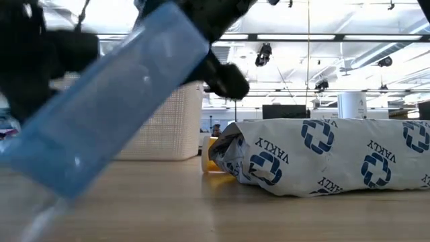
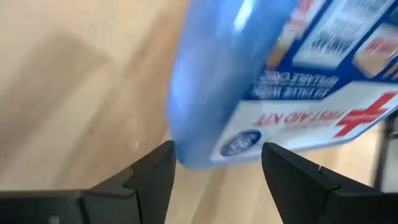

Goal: Pick & place medical supplies in basket/bin
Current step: Put the blue medicine kit into the white bin

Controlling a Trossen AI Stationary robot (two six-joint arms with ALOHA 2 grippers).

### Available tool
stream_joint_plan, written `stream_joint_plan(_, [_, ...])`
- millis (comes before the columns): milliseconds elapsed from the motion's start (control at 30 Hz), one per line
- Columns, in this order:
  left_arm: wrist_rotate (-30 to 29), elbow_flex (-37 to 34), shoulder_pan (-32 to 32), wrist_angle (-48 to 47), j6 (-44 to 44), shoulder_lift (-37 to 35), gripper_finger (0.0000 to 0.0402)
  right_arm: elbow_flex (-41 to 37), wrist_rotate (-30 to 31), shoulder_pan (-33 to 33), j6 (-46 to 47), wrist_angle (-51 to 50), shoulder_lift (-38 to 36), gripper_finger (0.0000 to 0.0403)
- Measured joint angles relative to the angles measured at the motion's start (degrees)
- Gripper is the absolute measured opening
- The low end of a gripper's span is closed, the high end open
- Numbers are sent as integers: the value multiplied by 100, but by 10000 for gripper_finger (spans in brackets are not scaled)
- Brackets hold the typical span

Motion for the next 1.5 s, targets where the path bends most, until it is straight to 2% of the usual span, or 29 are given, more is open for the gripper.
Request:
stream_joint_plan(200, [-1140, 168, -422, -901, -60, -1123, 217, 4, 471, 28, -206, -369, -598, 184])
stream_joint_plan(300, [-1579, 241, -627, -1011, -64, -1736, 217, 4, 1083, 9, -335, -533, -1017, 184])
stream_joint_plan(433, [-2068, 226, -852, -1033, -63, -2407, 216, 4, 2203, 0, -489, -676, -1614, 183])
stream_joint_plan(567, [-2220, 224, -930, -1035, 147, -2807, 216, 7, 3163, -133, -746, -661, -2127, 183])
stream_joint_plan(700, [-2220, 222, -932, -1033, 283, -2921, 216, 15, 3477, -529, -1220, -332, -2429, 183])
stream_joint_plan(833, [-2329, 222, -934, -1026, 283, -2868, 216, 15, 3161, -1192, -1700, 338, -2480, 182])
stream_joint_plan(933, [-2634, 220, -934, -1024, 248, -2816, 216, 17, 2414, -1818, -1770, 728, -2406, 182])
stream_joint_plan(1100, [-3543, 297, -923, -1022, 88, -2808, 216, 14, 1299, -2658, -1767, 877, -2051, 185])
stream_joint_plan(1300, [-4006, 440, -790, -963, 82, -2803, 216, 248, 92, -3190, -1810, 1421, -1424, 207])
stream_joint_plan(1500, [-4048, 416, -404, -896, -182, -2763, 216, 1146, -209, -3388, -2127, 1391, -545, 224])
